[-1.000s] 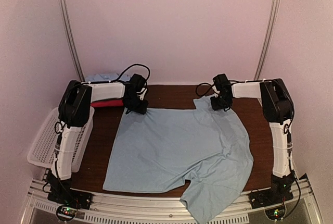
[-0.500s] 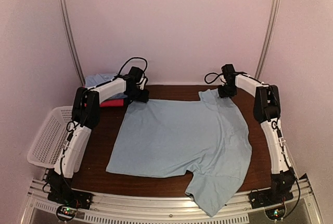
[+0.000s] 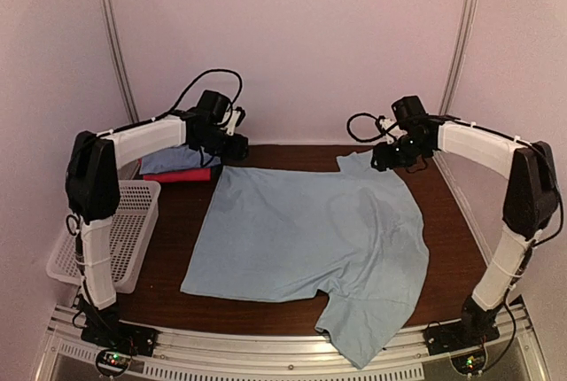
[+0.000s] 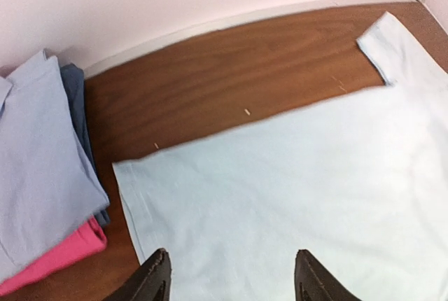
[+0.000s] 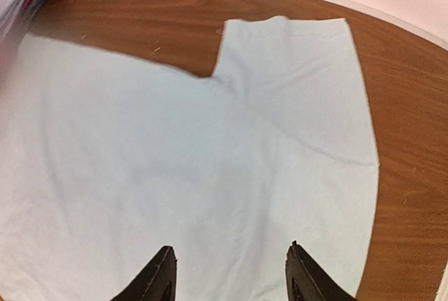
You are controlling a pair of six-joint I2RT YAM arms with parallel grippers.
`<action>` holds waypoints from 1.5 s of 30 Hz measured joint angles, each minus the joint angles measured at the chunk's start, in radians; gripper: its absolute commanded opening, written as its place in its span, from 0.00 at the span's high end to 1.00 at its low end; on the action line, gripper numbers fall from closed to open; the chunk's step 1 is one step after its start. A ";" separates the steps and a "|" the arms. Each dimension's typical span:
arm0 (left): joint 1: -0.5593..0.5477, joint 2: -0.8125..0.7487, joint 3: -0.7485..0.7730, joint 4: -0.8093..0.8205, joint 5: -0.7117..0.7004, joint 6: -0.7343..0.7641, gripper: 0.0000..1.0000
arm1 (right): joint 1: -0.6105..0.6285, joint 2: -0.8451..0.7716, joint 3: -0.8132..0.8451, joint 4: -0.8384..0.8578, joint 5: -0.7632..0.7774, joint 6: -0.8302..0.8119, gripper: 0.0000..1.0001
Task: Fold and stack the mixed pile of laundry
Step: Smooth out the flattened T-shirt at the center of the board.
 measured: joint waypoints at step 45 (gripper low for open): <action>-0.169 -0.441 -0.935 0.050 -0.189 -0.383 0.44 | 0.651 -0.179 -0.631 -0.484 0.182 0.605 0.73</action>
